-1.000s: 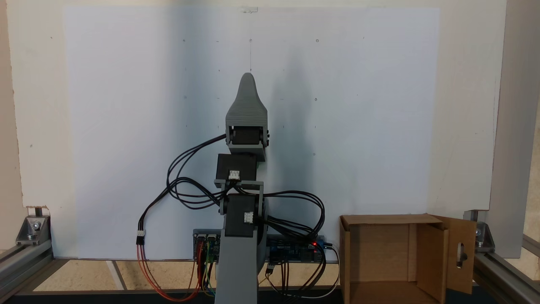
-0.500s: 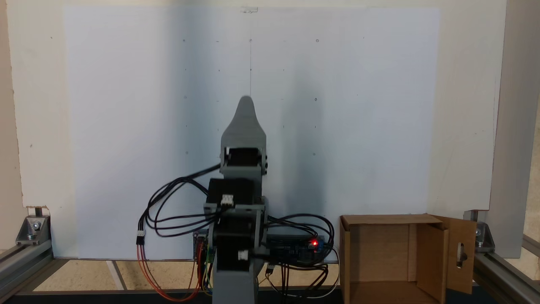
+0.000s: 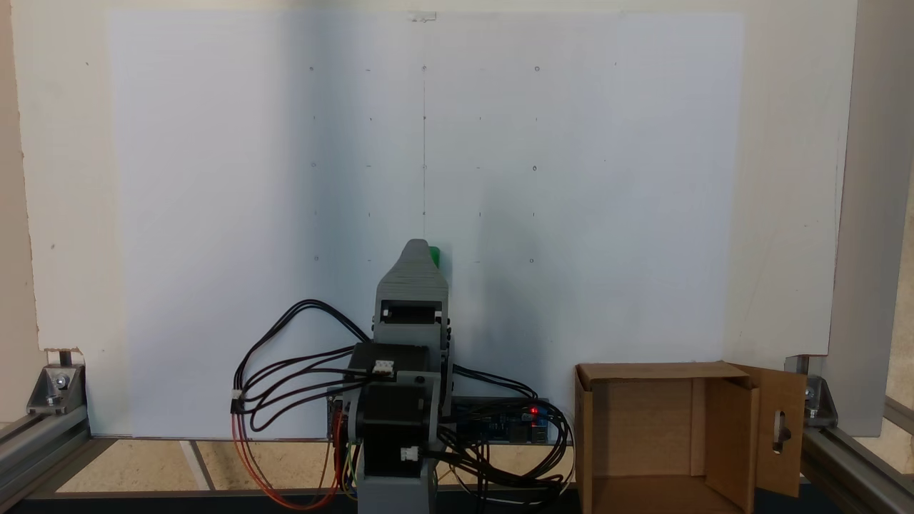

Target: Grasp a green dice and put it in the bin.

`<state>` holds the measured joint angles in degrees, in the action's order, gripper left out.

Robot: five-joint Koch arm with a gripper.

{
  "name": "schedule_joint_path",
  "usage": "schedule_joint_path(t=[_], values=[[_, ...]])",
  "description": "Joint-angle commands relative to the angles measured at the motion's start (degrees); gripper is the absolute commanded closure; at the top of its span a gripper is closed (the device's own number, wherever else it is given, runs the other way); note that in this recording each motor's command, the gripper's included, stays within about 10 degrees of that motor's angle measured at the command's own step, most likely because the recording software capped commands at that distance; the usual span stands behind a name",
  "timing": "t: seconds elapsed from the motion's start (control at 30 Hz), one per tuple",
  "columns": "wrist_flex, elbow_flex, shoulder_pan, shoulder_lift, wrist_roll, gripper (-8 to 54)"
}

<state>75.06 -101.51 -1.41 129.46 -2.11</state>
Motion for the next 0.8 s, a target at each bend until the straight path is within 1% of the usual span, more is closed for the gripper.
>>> schedule_joint_path(t=[0.0,0.13,0.43,0.5,0.77], values=[[4.0,0.1,-0.3,4.4,2.5,1.9],[3.9,-2.5,0.7,4.1,2.5,1.2],[3.6,-6.9,1.2,-1.0,2.8,0.3],[1.5,-8.5,1.3,-2.8,3.0,0.4],[-5.2,-12.7,4.9,-4.0,3.5,0.7]])
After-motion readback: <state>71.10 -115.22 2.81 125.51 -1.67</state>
